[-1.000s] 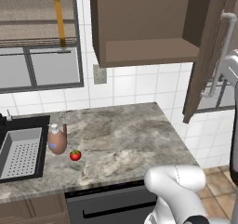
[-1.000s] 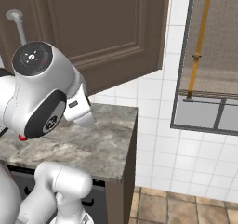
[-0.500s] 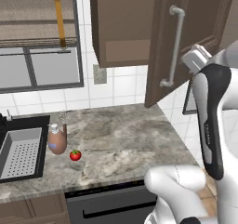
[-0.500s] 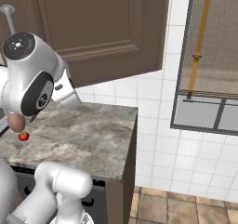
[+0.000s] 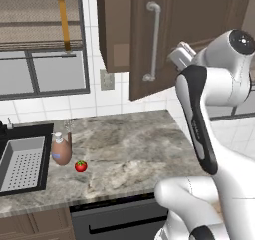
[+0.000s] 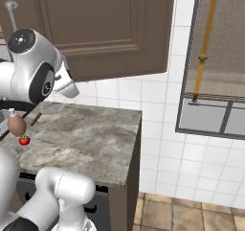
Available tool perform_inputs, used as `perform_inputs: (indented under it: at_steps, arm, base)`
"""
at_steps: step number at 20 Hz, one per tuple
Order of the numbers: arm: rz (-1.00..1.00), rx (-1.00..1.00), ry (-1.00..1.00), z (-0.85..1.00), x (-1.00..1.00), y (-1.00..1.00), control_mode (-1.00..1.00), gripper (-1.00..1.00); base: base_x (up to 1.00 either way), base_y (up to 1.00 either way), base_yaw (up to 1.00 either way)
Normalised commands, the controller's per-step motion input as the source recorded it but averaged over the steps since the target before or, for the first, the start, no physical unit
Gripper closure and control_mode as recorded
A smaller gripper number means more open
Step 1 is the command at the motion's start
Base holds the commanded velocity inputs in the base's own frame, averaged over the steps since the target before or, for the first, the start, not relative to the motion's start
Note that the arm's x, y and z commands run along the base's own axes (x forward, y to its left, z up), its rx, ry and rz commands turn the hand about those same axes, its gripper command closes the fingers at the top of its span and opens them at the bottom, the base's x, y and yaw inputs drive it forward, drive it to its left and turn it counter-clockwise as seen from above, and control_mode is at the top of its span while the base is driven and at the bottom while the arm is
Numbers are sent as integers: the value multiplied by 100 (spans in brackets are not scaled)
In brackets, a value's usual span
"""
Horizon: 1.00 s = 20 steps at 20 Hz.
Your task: Open the cabinet. Pick the soap dispenser and place it next to the sink. Then close the cabinet.
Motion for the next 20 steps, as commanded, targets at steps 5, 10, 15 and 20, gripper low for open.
perform_inputs:
  at_steps: [5, 10, 15, 20]
  arm:
    - [0, 0, 5, 0, 91, 8, -100, -100]
    - [0, 0, 6, 0, 91, 5, -100, -100]
    - [0, 0, 9, -1, 88, 2, -100, -100]
    - [0, 0, 12, -8, 76, 0, -100, -100]
  base:
    - [0, 0, 0]
    - [0, 0, 0]
    - [0, 0, 0]
    - [0, 0, 0]
